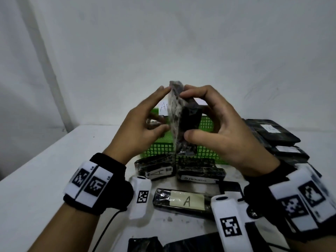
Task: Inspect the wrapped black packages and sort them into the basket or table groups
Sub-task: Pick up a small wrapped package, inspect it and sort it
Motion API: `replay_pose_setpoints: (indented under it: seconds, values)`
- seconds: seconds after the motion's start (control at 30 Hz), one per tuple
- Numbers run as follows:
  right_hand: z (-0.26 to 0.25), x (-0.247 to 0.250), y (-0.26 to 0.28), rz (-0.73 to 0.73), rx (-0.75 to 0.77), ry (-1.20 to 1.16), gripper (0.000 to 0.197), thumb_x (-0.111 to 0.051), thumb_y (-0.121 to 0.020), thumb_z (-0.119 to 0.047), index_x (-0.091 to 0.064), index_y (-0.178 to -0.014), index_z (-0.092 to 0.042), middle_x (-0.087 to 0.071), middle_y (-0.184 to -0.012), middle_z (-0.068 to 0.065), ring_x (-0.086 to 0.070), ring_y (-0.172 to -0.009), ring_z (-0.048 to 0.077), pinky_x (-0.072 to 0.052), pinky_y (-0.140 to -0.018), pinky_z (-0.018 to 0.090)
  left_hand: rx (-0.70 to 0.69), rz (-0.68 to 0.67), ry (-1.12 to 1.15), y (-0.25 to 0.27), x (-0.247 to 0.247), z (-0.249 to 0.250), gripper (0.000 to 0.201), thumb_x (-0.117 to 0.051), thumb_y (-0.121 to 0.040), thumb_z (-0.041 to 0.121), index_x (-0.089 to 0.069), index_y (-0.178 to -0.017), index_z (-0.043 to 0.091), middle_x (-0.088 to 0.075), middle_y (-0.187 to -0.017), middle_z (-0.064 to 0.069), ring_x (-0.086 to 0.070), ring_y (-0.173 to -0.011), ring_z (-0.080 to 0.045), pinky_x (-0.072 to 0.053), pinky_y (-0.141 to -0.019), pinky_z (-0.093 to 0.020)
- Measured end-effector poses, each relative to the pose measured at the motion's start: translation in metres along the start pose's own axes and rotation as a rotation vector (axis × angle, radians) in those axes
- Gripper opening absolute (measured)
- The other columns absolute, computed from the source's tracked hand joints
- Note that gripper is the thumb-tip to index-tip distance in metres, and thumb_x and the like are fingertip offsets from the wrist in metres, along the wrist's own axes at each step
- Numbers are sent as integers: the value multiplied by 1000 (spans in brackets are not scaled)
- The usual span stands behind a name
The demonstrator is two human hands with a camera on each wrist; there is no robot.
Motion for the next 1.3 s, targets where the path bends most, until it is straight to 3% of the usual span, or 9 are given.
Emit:
replay_pose_setpoints:
  seconds: [0.1, 0.23, 0.43, 0.63, 0.7, 0.83, 1.0, 1.2, 1.3]
  values:
    - [9, 9, -1, 2, -2, 1, 58, -81, -73, -25, -58, -126, -33, -37, -156, -21, -48, -137, 5, -52, -103, 51, 302, -21, 382, 3, -6, -25, 43, -58, -98, 22, -53, -140, 28, -61, -137, -1, -72, -70, -13, -59, -67, -24]
    - [22, 3, -2, -3, -31, -52, 38, -67, -83, -46, -66, -117, -31, -38, -156, -20, -48, -139, 9, -42, -110, 59, 415, -151, 514, 7, -29, -23, 59, -58, -81, 54, -58, -132, 24, -72, -116, -6, -73, -67, -22, -58, -62, -26]
    - [40, 22, -2, 140, -138, -173, 50, -68, -76, -51, -62, -122, -32, -56, -141, -20, -60, -124, 4, -50, -99, 37, 386, -174, 440, 9, -33, -25, 62, -79, -77, 33, -50, -132, 32, -71, -116, 2, -74, -83, -25, -62, -80, -43]
    - [72, 29, 2, 180, -376, -189, 97, -79, -62, -44, -36, -148, -44, -63, -136, -11, -63, -121, 13, -49, -102, 53, 260, -329, 279, 13, -47, -6, 67, -80, -79, 23, -47, -133, 45, -62, -129, 17, -73, -95, -15, -59, -72, -30]
    - [69, 30, 3, 215, -363, -196, 87, -76, -66, -29, -41, -146, -36, -74, -112, -8, -71, -107, 14, -55, -92, 45, 243, -336, 253, 14, -50, -4, 67, -80, -81, 15, -48, -132, 45, -61, -130, 20, -73, -91, -12, -59, -77, -29]
    - [60, 36, 6, 318, -297, -114, 73, -75, -82, -12, -43, -144, -31, -73, -116, 1, -72, -103, 14, -59, -91, 40, 208, -331, 235, 14, -53, -1, 65, -77, -84, 13, -45, -131, 45, -60, -129, 20, -71, -88, -5, -55, -75, -23]
    - [51, 35, 3, 242, -256, -140, 87, -80, -71, -25, -38, -146, -36, -72, -122, -1, -71, -110, 17, -52, -103, 51, 176, -241, 195, 11, -42, 4, 62, -81, -78, 43, -48, -130, 45, -63, -122, 17, -70, -98, -12, -59, -81, -33]
    - [16, 30, -1, 57, -164, -450, 88, -65, -72, -73, -47, -146, -29, -61, -141, -5, -55, -135, 18, -44, -104, 64, -54, -67, 75, 1, -21, 24, 78, -84, -73, 18, -42, -136, 37, -54, -132, 18, -58, -120, -5, -55, -84, -22]
    - [15, 21, 0, 48, -186, -526, 62, -52, -92, -54, -50, -142, -17, -60, -141, 9, -57, -131, 28, -56, -92, 56, -114, -12, -48, 1, -16, 20, 74, -82, -77, 14, -39, -132, 37, -48, -137, 14, -51, -124, -3, -53, -87, -19]
Point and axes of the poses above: each hand's wrist, its own y-axis away from the middle knuckle, its own x-axis out of the back of the hand, z = x × y, the point moved 10 cm from there along -y, towards the middle knuckle
